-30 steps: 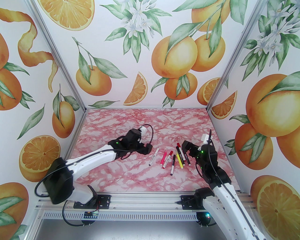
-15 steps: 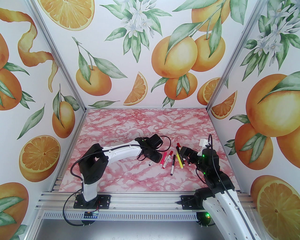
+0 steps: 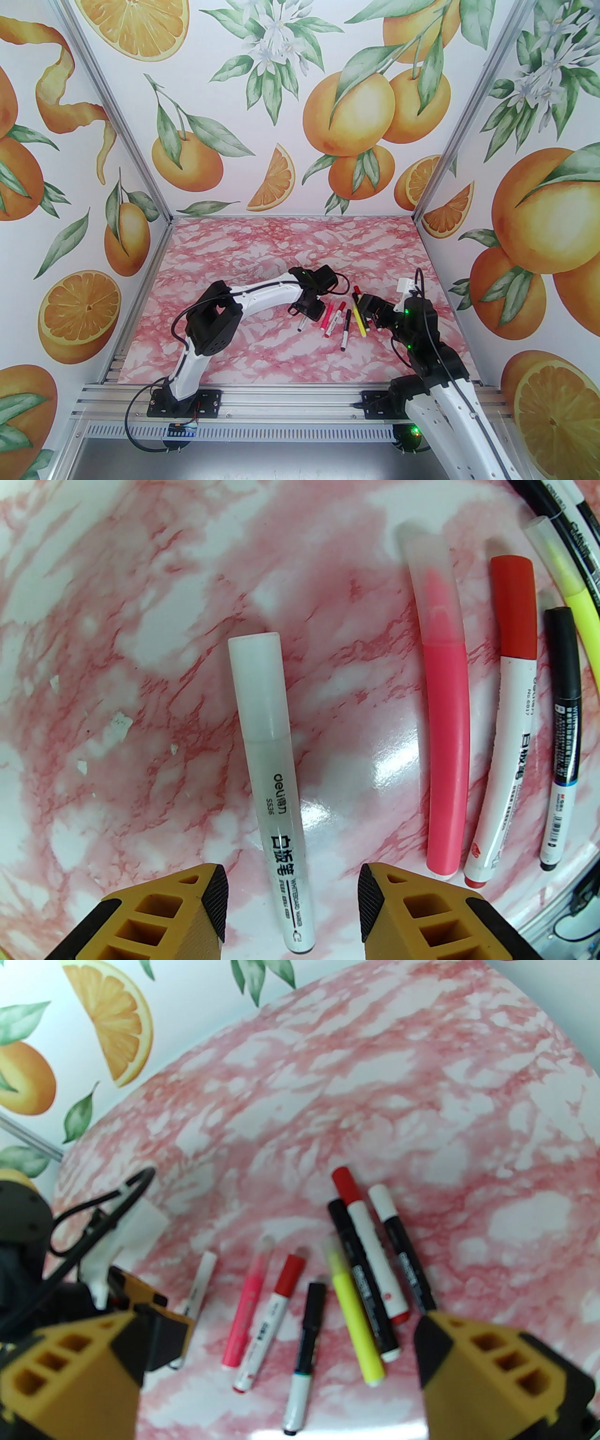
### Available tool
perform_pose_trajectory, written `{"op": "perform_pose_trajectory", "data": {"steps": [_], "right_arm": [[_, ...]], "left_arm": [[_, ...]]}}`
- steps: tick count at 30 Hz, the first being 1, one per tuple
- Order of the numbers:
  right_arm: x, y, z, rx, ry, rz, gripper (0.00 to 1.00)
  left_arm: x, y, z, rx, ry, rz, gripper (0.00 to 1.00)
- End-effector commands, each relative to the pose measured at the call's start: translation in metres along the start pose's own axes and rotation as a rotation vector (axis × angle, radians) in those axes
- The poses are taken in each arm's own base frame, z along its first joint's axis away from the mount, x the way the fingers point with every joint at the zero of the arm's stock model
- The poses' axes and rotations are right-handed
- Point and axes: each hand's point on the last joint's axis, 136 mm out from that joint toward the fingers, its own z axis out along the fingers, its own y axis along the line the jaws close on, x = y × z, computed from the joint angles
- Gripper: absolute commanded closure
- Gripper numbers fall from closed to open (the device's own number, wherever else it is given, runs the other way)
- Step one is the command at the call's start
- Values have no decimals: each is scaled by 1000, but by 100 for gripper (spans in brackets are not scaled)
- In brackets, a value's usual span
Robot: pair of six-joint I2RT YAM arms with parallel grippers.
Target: Open the pen caps
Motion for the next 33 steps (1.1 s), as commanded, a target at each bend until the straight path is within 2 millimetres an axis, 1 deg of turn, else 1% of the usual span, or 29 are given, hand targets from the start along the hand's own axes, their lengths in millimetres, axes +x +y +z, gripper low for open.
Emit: {"op": "perform_pose_trajectory", "data": {"steps": [1, 4, 6, 14, 25, 33], "right_arm": [[6, 1, 2, -4, 32, 4, 0], [6, 1, 2, -4, 35, 1, 0], [6, 2, 2, -7, 35, -1, 0], [6, 1, 4, -1, 36, 2, 0], [7, 0, 4, -1, 39, 1, 0], [7, 0, 5, 2, 43, 1, 0]], "left_arm": [[3, 5, 1, -30, 46, 12, 56], [2, 5, 3, -8, 59, -6, 58], [2, 7, 4, 3, 67, -15, 61], [2, 11, 7, 21, 92, -33, 66], [-1, 0, 12, 79, 82, -62, 65], [3, 5, 20, 50, 87, -70, 70]]}}
